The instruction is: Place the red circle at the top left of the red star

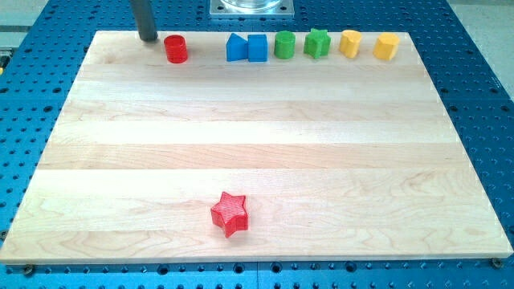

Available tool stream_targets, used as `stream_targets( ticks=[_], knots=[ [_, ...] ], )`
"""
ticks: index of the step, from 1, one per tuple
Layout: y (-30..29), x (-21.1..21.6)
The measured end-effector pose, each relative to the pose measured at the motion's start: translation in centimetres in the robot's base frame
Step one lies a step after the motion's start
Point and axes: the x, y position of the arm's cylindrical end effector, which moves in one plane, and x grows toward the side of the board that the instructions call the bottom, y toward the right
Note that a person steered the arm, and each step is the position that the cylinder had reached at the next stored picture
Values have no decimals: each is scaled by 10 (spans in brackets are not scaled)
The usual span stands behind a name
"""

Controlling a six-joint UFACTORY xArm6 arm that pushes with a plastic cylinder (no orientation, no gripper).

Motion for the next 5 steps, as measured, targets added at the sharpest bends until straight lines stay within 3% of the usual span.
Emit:
stream_targets(
  ticks=[1,4,5],
  knots=[
    [42,2],
    [72,203],
    [27,152]
  ],
)
